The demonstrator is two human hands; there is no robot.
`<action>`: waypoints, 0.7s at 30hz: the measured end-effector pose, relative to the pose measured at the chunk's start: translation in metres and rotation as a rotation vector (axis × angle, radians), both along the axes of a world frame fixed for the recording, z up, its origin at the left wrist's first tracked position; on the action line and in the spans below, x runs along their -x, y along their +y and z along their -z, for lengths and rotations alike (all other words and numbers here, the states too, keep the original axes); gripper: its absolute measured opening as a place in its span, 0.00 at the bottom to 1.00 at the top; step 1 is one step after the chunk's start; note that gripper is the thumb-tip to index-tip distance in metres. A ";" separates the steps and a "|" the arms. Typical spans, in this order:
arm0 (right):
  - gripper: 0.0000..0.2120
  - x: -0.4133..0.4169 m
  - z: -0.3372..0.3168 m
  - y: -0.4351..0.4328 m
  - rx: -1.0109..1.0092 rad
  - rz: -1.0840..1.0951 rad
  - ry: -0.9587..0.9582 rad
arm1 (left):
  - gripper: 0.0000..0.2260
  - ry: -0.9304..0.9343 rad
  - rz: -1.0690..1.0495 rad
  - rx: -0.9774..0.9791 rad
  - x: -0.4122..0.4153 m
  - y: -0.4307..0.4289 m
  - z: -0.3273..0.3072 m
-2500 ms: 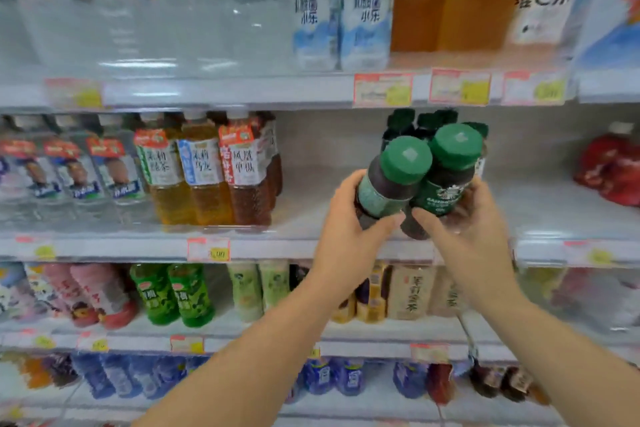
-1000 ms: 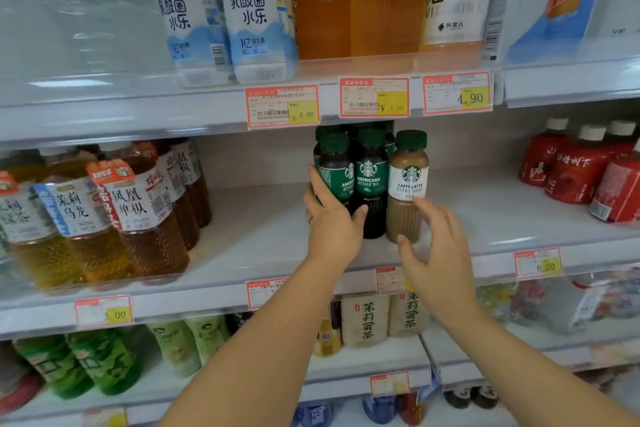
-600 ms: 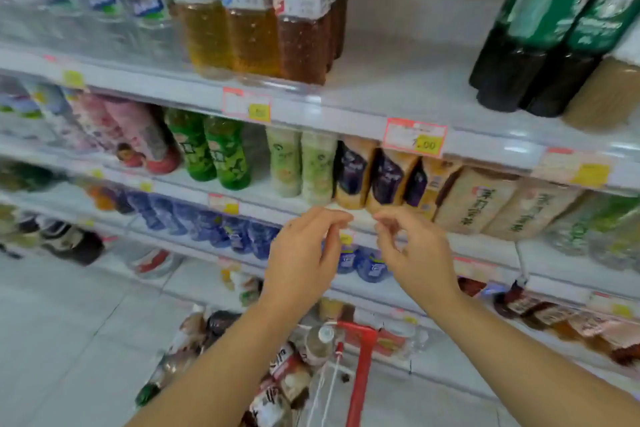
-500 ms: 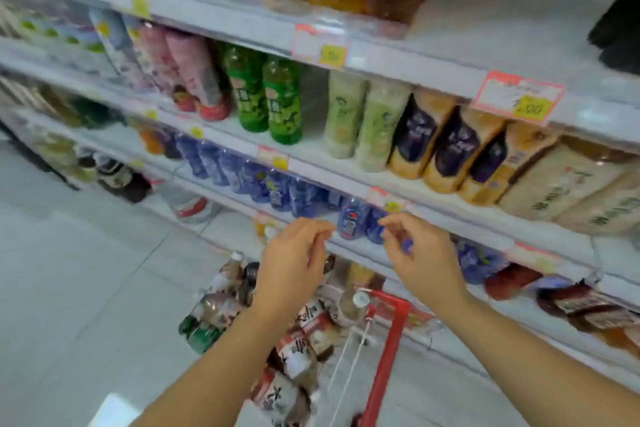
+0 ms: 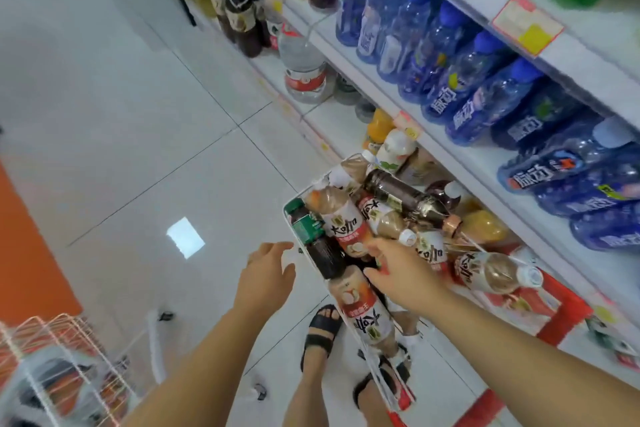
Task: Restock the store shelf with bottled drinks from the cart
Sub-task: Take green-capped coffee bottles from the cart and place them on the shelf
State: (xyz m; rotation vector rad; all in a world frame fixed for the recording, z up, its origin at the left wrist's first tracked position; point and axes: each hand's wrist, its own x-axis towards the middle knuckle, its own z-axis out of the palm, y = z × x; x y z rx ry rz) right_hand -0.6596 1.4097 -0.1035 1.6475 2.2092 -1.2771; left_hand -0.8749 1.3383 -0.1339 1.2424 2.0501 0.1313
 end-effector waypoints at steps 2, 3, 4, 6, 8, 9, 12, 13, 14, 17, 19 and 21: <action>0.24 0.014 0.020 0.003 0.081 -0.030 0.006 | 0.19 -0.043 -0.065 -0.008 0.006 0.008 0.017; 0.26 0.020 0.029 0.005 0.124 -0.053 -0.003 | 0.20 -0.059 -0.091 -0.026 0.009 0.014 0.025; 0.28 0.024 0.038 0.005 0.161 -0.081 -0.026 | 0.20 -0.070 -0.107 -0.050 0.011 0.022 0.032; 0.30 0.030 0.053 0.006 0.210 -0.144 -0.093 | 0.21 -0.086 -0.137 -0.084 0.017 0.039 0.047; 0.30 0.033 0.065 0.007 0.216 -0.198 -0.138 | 0.21 -0.091 -0.173 -0.032 0.021 0.056 0.061; 0.30 0.033 0.070 0.007 0.216 -0.206 -0.148 | 0.20 -0.072 -0.186 0.022 0.022 0.062 0.067; 0.29 0.032 0.080 0.005 0.213 -0.200 -0.162 | 0.22 0.001 -0.211 0.165 0.017 0.075 0.082; 0.29 0.031 0.082 0.004 0.212 -0.192 -0.163 | 0.24 -0.013 -0.225 0.194 0.013 0.079 0.086; 0.28 0.031 0.083 0.003 0.213 -0.179 -0.161 | 0.26 -0.043 -0.245 0.221 0.009 0.082 0.088; 0.28 0.029 0.086 0.000 0.219 -0.146 -0.142 | 0.28 -0.138 -0.388 0.248 -0.002 0.088 0.094; 0.27 0.027 0.086 -0.001 0.223 -0.124 -0.122 | 0.28 -0.186 -0.525 0.177 -0.005 0.087 0.095; 0.26 0.025 0.083 -0.001 0.234 -0.094 -0.095 | 0.30 -0.201 -0.598 0.055 -0.008 0.080 0.094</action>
